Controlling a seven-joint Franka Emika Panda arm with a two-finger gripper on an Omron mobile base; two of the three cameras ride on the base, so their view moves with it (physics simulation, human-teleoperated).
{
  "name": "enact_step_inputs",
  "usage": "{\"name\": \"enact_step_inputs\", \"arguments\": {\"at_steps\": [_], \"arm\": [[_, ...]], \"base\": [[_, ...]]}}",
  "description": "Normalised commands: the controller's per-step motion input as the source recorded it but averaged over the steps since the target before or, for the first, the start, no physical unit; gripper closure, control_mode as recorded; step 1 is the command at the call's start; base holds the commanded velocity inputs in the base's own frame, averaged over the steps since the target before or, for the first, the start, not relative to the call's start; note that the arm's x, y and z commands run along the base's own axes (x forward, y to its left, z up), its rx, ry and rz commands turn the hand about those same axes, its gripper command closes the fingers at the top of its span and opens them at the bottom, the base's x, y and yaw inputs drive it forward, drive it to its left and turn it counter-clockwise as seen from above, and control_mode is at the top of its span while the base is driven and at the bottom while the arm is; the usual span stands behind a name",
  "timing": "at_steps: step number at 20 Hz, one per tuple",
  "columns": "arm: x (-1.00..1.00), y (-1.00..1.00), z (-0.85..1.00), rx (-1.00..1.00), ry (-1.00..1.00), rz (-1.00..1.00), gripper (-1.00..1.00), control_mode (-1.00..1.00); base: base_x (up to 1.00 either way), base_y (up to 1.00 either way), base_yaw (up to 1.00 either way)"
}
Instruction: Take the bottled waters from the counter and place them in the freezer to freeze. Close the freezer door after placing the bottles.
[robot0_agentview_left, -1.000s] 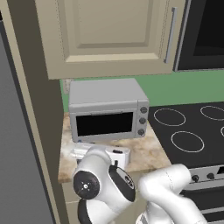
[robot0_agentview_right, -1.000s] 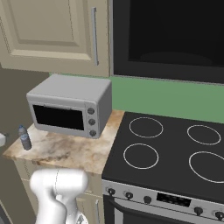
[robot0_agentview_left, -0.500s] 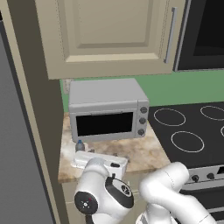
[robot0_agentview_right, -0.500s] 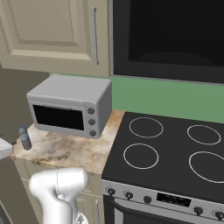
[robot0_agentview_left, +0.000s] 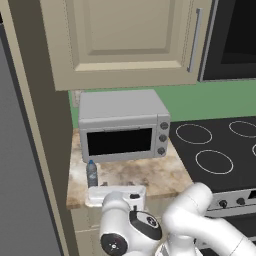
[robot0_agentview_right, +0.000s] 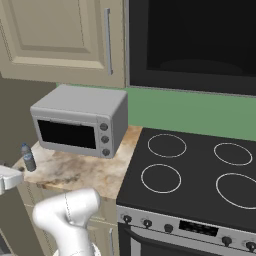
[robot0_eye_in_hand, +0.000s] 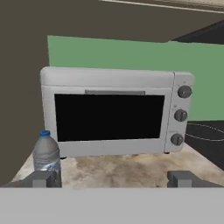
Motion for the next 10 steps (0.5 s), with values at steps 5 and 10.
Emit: {"name": "enact_step_inputs", "arguments": {"at_steps": [5,10], "arm": [[0.00,0.00,-0.31,-0.08,0.00,0.07,-1.00,-1.00],[0.02,0.00,-0.21,-0.03,-0.01,0.02,-1.00,-1.00]], "base": [[0.00,0.00,0.00],[0.00,0.00,0.00]]}}
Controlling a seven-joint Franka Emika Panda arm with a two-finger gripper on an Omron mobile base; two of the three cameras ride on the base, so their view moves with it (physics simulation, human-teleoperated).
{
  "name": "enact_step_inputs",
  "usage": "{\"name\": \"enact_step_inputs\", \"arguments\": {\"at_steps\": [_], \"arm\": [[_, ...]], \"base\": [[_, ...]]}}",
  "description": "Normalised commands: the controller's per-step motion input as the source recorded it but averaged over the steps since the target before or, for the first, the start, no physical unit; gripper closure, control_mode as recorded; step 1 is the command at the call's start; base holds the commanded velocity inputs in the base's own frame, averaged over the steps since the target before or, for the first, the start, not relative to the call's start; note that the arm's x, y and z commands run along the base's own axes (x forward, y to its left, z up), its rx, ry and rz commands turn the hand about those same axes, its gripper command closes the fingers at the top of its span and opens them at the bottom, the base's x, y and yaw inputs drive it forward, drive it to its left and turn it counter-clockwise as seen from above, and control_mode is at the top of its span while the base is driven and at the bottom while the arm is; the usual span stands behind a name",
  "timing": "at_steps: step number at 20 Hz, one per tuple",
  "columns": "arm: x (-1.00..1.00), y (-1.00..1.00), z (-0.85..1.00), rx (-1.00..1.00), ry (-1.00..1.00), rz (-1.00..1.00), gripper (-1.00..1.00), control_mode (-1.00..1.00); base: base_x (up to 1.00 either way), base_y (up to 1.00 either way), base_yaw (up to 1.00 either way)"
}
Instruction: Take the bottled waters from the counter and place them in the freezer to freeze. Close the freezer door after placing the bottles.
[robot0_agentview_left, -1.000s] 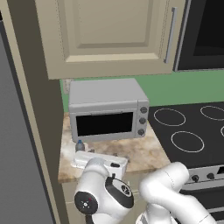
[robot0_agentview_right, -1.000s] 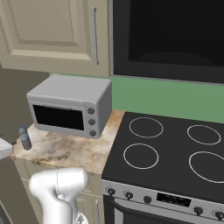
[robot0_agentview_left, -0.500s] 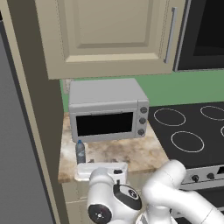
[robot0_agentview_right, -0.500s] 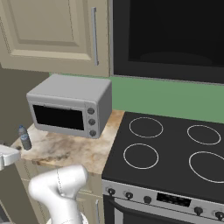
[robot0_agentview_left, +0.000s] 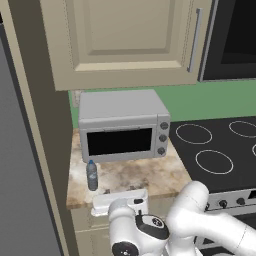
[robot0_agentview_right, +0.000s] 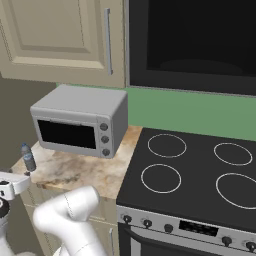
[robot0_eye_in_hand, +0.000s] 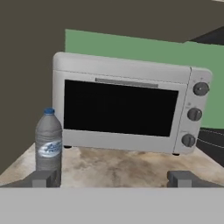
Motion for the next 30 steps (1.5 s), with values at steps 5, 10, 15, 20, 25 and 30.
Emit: {"name": "enact_step_inputs", "arguments": {"at_steps": [5,10,15,20,25,30], "arm": [[0.02,0.19,-0.12,0.00,-0.08,0.05,-1.00,-1.00],[0.02,0.27,0.00,-0.01,-0.08,0.09,-1.00,-1.00],[0.00,0.26,0.00,-0.03,0.00,0.08,-1.00,-1.00],[0.03,0.13,0.00,-0.01,0.01,0.04,-1.00,-1.00],[0.02,0.15,0.00,0.00,0.01,0.16,-1.00,-1.00],[0.00,0.04,0.00,0.00,0.00,0.14,-1.00,-1.00]], "base": [[0.00,0.00,0.00],[0.00,0.00,0.00],[0.00,0.00,0.00],[0.00,0.00,0.00],[0.00,0.00,0.00],[0.00,0.00,0.00]]}}
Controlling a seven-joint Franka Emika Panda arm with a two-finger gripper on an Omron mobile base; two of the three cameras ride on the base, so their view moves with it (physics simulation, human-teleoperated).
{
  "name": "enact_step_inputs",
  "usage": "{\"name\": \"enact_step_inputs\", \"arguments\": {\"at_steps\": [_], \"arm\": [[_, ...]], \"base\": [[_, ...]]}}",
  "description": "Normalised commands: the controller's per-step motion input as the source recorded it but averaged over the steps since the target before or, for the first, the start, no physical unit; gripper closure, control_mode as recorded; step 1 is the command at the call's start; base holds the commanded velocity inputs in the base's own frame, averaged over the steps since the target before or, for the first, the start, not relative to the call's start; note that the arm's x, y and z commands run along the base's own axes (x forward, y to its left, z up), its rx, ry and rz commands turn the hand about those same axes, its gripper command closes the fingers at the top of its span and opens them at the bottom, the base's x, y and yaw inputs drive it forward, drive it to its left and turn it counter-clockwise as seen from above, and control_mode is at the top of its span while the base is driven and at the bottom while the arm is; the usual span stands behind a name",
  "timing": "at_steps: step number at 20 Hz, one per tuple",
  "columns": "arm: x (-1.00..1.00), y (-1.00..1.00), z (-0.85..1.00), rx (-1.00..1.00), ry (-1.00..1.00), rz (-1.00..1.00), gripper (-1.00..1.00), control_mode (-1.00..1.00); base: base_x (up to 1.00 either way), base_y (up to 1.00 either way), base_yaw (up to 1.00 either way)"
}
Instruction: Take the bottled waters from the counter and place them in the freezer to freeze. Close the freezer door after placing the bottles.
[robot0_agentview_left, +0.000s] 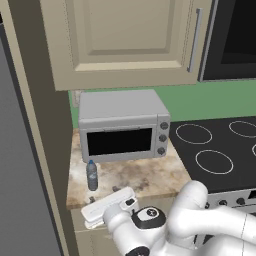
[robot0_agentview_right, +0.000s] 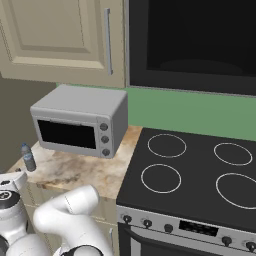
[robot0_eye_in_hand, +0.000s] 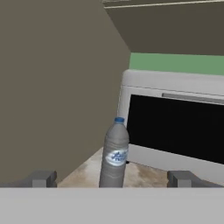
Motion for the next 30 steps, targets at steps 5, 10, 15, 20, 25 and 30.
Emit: {"name": "enact_step_inputs", "arguments": {"at_steps": [5,10,15,20,25,30], "arm": [[0.00,0.00,-0.01,0.01,0.00,0.02,-1.00,-1.00],[0.05,-0.01,-0.07,0.11,0.02,0.00,-1.00,-1.00],[0.07,-0.01,0.00,0.16,0.06,0.00,-1.00,-1.00],[0.24,-0.09,0.00,0.20,0.11,0.00,-1.00,-1.00],[0.11,-0.02,0.00,0.00,0.08,-0.11,-1.00,-1.00],[0.01,-0.02,0.00,0.00,0.06,-0.15,-1.00,-1.00]], "base": [[0.00,0.00,0.00],[0.00,0.00,0.00],[0.00,0.00,0.00],[0.00,0.00,0.00],[0.00,0.00,0.00],[0.00,0.00,0.00]]}}
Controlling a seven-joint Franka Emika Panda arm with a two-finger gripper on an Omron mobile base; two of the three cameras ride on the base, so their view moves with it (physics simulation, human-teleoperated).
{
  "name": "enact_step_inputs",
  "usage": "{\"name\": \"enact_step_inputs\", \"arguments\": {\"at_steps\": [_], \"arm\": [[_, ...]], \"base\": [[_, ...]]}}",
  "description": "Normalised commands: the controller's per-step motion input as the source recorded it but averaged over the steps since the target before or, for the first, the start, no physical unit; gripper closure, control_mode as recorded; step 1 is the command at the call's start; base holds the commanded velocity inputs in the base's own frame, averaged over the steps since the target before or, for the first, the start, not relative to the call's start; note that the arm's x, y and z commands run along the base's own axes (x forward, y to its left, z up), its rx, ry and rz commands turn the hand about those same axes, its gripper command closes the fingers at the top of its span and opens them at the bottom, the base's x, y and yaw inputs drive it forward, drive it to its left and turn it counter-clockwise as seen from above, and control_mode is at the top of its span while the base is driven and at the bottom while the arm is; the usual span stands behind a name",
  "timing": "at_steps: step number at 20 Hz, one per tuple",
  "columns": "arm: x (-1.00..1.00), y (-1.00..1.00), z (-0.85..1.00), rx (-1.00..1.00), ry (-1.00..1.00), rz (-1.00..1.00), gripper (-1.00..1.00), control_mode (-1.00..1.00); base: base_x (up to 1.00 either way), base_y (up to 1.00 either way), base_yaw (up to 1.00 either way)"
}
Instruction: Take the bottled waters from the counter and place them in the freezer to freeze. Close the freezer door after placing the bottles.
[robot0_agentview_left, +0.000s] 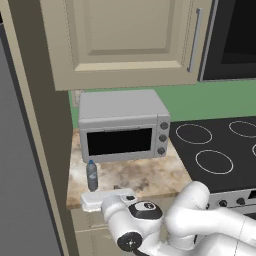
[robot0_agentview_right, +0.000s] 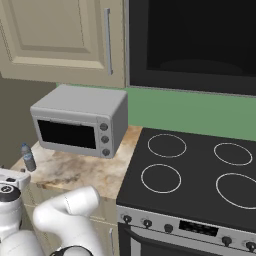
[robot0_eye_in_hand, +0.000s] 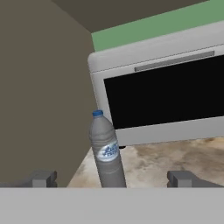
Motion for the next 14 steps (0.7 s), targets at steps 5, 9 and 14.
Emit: {"name": "enact_step_inputs", "arguments": {"at_steps": [5,9,14], "arm": [[0.00,0.00,0.00,0.00,0.00,-0.01,-1.00,-1.00],[0.01,0.00,0.00,0.00,0.03,0.00,-1.00,-1.00],[0.10,0.00,0.00,-0.04,0.09,0.00,-1.00,-1.00]], "base": [[0.00,0.00,0.00],[0.00,0.00,0.00],[0.00,0.00,0.00]]}}
